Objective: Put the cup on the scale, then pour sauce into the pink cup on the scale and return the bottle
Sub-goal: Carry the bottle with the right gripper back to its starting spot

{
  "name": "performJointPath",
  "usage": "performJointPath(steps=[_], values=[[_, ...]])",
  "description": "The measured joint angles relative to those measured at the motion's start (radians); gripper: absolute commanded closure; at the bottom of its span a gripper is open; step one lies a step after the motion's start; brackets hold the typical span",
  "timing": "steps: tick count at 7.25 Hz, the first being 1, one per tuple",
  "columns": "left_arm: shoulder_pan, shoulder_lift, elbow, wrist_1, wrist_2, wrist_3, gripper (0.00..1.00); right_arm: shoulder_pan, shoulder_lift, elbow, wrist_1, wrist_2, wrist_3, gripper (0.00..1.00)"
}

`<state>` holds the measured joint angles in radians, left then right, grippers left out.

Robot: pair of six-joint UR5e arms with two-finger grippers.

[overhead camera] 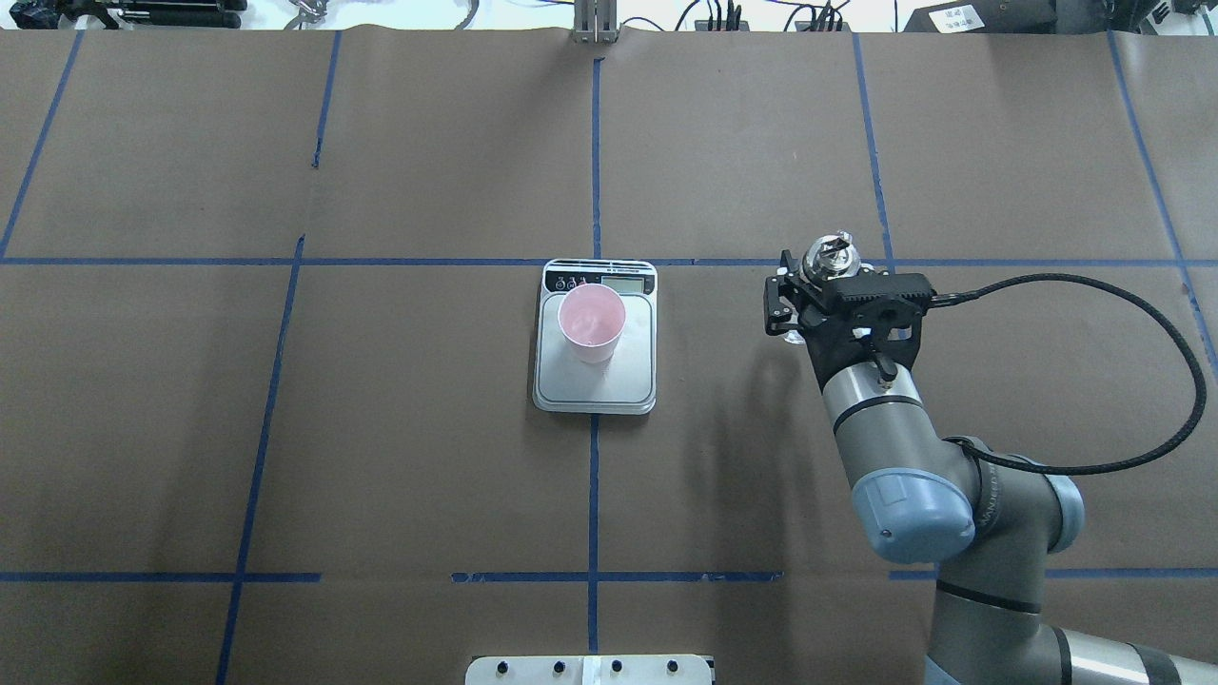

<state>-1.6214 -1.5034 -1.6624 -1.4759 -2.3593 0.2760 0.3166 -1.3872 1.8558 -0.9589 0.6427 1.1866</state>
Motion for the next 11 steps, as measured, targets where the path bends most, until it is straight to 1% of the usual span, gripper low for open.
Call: performJointPath(steps=[2, 4, 6, 11], values=[[0.0, 0.001, -0.004, 0.0, 0.0, 0.0, 0.0, 0.013, -0.049, 0.013, 0.0, 0.0, 0.131, 1.0], [0.001, 0.001, -0.005, -0.001, 0.0, 0.0, 0.0, 0.015, -0.101, 0.011, 0.0, 0.002, 0.179, 1.0], [0.001, 0.0, -0.006, -0.001, 0.0, -0.001, 0.0, 0.014, -0.138, 0.0, 0.0, 0.002, 0.191, 1.0], [0.001, 0.0, -0.006, -0.001, 0.0, 0.0, 0.0, 0.013, -0.158, -0.036, 0.002, 0.002, 0.194, 1.0]])
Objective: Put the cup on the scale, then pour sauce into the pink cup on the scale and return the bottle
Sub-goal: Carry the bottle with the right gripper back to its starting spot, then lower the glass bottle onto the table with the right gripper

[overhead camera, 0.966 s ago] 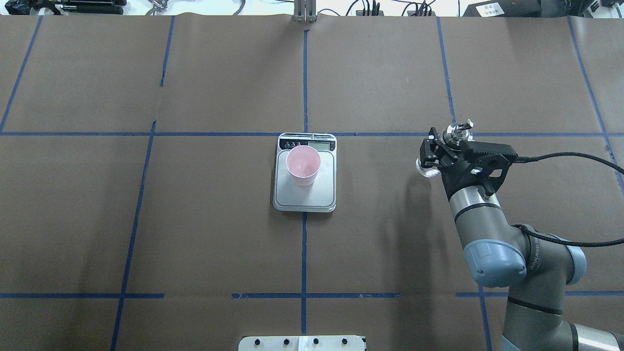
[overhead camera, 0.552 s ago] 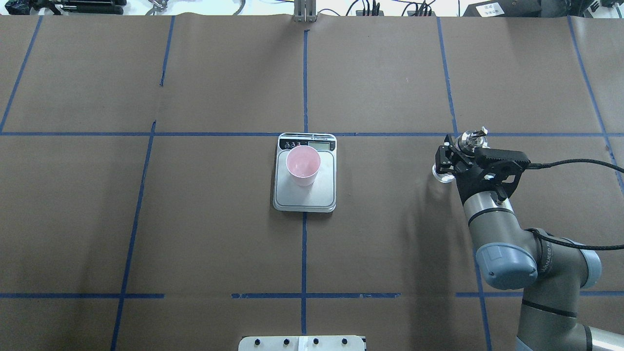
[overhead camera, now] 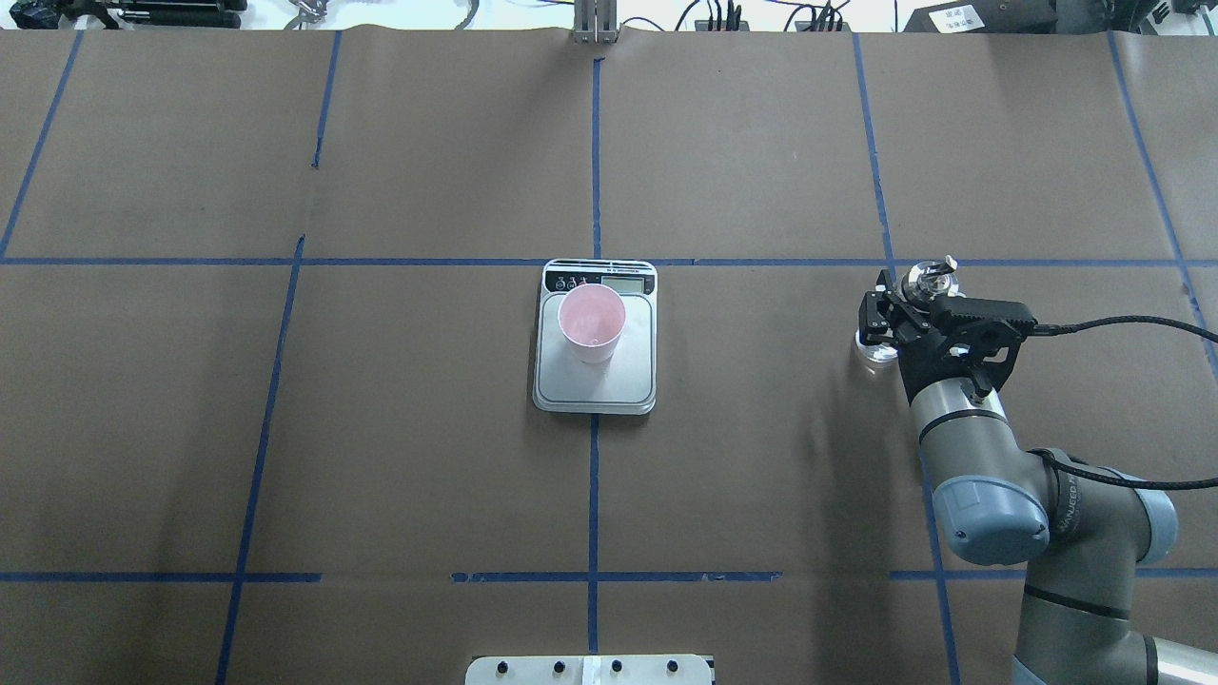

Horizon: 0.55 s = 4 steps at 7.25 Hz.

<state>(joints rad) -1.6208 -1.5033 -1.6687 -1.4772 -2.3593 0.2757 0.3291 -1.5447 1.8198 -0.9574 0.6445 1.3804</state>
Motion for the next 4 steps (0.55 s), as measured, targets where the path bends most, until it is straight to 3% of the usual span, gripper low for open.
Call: performJointPath(steps=[1, 2, 3, 4], values=[[0.0, 0.0, 0.0, 0.0, 0.0, 0.0, 0.0, 0.0, -0.002, -0.002, 0.0, 0.0, 0.0, 1.0], [0.0, 0.0, 0.0, 0.0, 0.0, 0.0, 0.0, 0.0, -0.002, -0.003, 0.0, 0.0, 0.0, 0.91], [0.0, 0.0, 0.0, 0.0, 0.0, 0.0, 0.0, 0.0, -0.003, -0.003, 0.0, 0.001, 0.0, 0.36], [-0.001, 0.0, 0.0, 0.001, 0.0, 0.0, 0.0, -0.001, -0.002, -0.003, 0.001, 0.001, 0.003, 0.0]])
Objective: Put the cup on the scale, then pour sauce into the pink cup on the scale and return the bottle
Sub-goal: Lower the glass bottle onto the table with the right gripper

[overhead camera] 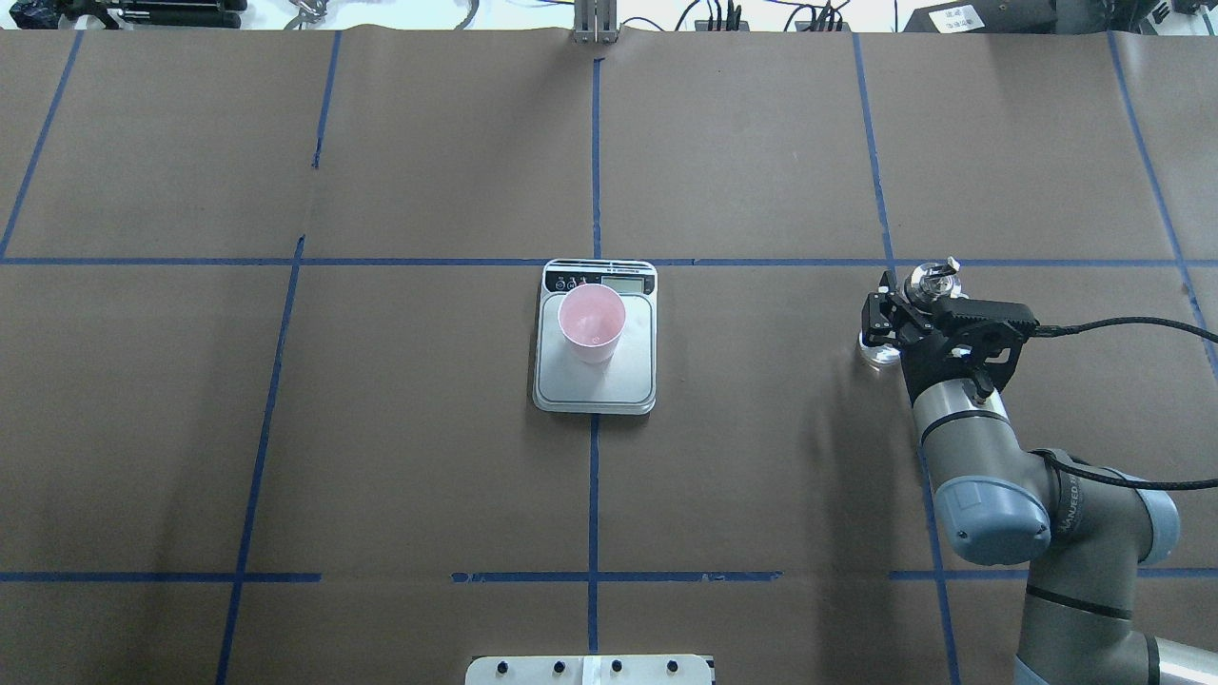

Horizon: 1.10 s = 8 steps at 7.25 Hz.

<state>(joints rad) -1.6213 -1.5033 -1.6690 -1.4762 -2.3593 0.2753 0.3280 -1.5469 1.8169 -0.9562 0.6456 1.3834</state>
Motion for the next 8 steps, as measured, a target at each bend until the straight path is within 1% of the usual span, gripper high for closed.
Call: performJointPath(steps=[1, 3, 4, 8], values=[[0.0, 0.0, 0.0, 0.0, 0.0, 0.0, 0.0, -0.001, 0.0, -0.004, 0.022, 0.0, 0.021, 0.0], [0.0, 0.0, 0.001, 0.0, 0.0, 0.0, 0.0, -0.001, -0.009, -0.058, 0.12, 0.0, 0.057, 0.0], [0.0, 0.0, 0.001, -0.001, 0.0, 0.0, 0.0, -0.001, -0.012, -0.077, 0.144, -0.004, 0.048, 0.0], [0.002, 0.0, 0.001, -0.003, 0.0, 0.0, 0.0, 0.0, -0.008, -0.078, 0.157, -0.013, -0.002, 0.0]])
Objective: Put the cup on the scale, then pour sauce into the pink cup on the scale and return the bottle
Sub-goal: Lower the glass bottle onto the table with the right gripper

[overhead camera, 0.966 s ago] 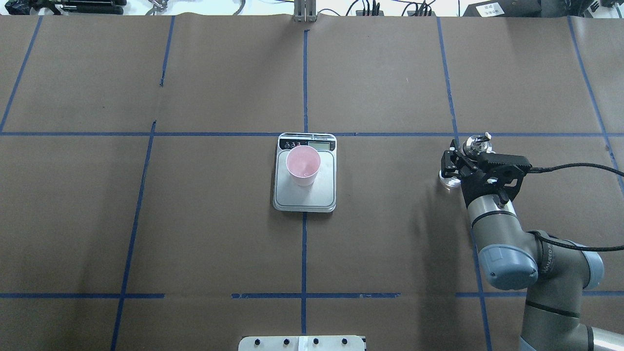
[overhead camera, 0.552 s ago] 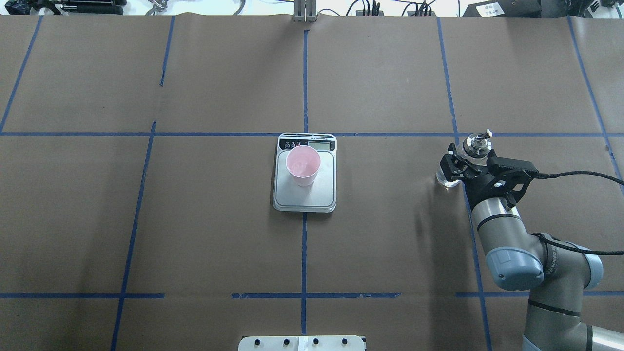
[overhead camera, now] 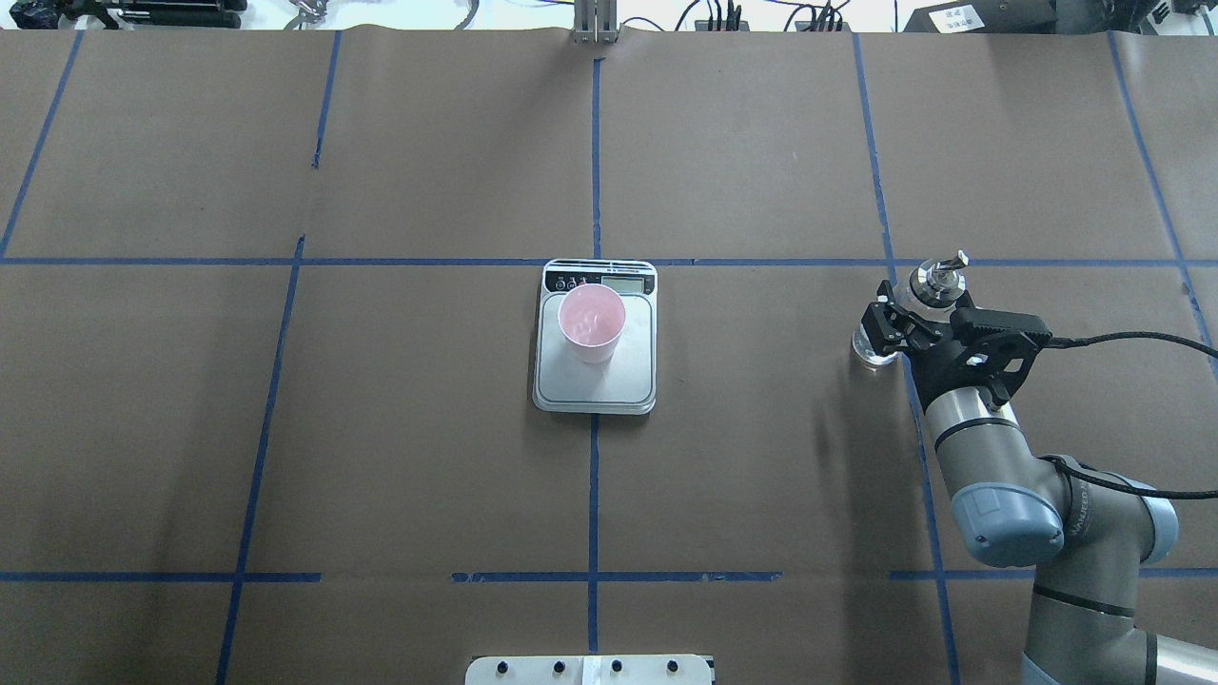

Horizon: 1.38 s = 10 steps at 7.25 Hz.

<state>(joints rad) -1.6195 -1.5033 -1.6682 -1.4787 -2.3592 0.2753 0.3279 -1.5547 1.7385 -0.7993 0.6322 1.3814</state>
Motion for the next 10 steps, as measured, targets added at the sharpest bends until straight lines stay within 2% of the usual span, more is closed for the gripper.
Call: performJointPath(steps=[10], values=[[0.0, 0.0, 0.001, 0.001, 0.0, -0.001, 0.0, -0.052, 0.025, 0.002, 0.0, -0.064, -0.071, 0.0]])
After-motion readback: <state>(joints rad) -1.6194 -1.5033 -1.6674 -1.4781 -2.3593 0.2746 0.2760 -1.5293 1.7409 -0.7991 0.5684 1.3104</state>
